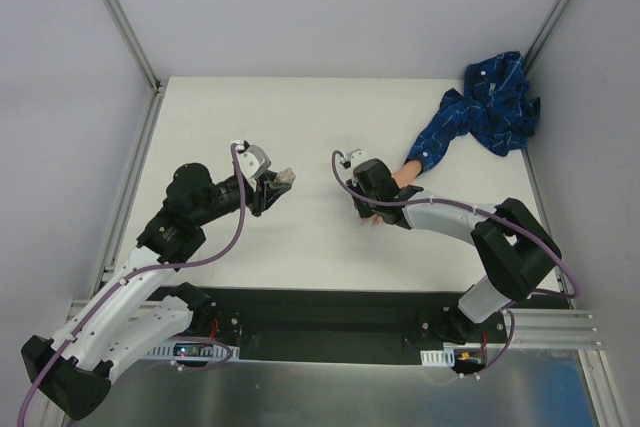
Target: Paint the nails
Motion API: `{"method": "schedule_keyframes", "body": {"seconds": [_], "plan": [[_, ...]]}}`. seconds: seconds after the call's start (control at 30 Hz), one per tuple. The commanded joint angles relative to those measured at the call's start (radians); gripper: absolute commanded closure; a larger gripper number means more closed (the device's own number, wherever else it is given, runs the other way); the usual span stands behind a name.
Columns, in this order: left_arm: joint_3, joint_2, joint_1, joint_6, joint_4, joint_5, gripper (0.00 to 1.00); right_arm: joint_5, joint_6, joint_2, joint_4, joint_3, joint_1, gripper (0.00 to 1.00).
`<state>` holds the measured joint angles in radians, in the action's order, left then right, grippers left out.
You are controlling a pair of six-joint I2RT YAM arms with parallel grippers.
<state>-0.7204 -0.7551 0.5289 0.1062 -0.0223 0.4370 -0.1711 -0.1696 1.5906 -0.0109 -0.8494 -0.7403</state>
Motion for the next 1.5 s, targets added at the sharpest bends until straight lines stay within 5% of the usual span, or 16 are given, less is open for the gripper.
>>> {"method": "schedule_keyframes", "body": {"seconds": [0.0,1.47], "plan": [[0.001,0.017,-0.003,0.013,-0.051,0.012,1.00,-0.015,-0.005,-0.043,0.006,0.003,-0.001,1.00],[0.001,0.008,-0.003,0.010,-0.051,0.017,1.00,0.058,0.010,-0.049,-0.006,0.023,-0.007,1.00]]}}
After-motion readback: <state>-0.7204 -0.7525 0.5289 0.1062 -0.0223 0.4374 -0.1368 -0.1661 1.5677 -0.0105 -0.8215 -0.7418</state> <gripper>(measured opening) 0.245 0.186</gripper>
